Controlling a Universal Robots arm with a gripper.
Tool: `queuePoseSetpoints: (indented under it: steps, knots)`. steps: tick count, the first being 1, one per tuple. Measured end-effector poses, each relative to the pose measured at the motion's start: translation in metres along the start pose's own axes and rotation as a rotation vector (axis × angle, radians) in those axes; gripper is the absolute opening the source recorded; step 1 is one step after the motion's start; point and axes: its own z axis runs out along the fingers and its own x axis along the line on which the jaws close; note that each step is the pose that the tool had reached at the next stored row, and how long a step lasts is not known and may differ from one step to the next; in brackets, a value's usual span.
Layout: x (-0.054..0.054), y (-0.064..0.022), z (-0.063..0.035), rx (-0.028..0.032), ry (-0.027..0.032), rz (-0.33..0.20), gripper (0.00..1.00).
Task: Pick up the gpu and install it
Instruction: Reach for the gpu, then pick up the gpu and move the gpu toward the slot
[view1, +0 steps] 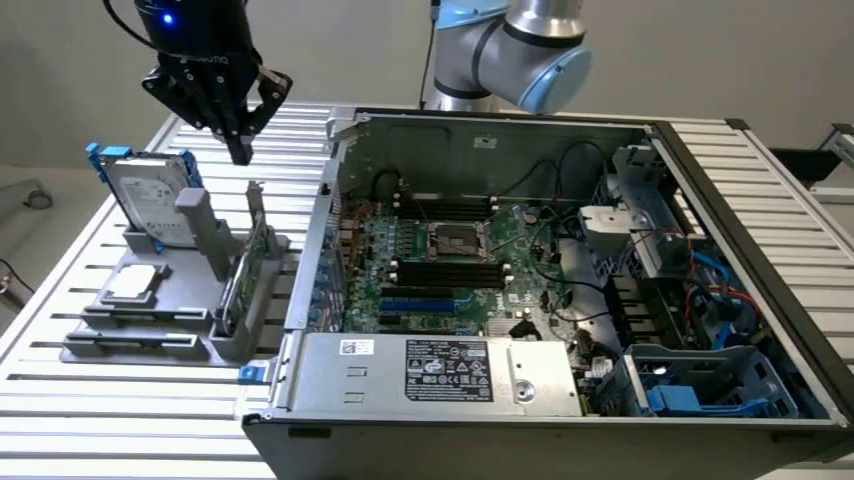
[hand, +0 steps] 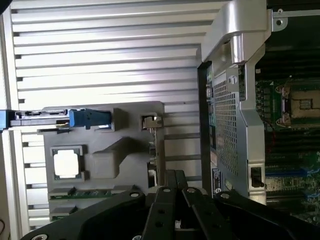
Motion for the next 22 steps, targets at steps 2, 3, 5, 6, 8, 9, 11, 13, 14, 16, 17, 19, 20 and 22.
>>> queuePoseSetpoints:
  steps: [2,3,5,6,8,9,11,13,14,16,17,19,20,22]
  knots:
    - [0.009,-0.0007,0.0016,0.0006,0.0021,0.0,0.11]
    - [0.014,-0.0011,0.0022,0.0011,0.0034,0.0,0.11]
    - [0.017,-0.0013,0.0025,0.0017,0.0051,0.0,0.11]
    - [0.017,-0.0013,0.0025,0.0017,0.0051,0.0,0.11]
    - [0.017,-0.0013,0.0025,0.0017,0.0051,0.0,0.11]
    - [0.017,-0.0013,0.0024,0.0017,0.0052,0.0,0.11]
    - [0.017,-0.0013,0.0024,0.0017,0.0052,0.0,0.11]
    - [0.017,-0.0013,0.0024,0.0017,0.0052,0.0,0.11]
    - [0.017,-0.0013,0.0024,0.0017,0.0052,0.0,0.11]
    - [0.017,-0.0013,0.0024,0.0017,0.0052,0.0,0.11]
    - [0.017,-0.0013,0.0024,0.0017,0.0052,0.0,0.11]
    - [0.017,-0.0013,0.0024,0.0017,0.0052,0.0,0.12]
    - [0.017,-0.0013,0.0024,0.0017,0.0052,0.0,0.17]
    - [0.017,-0.0013,0.0024,0.0017,0.0052,0.0,0.24]
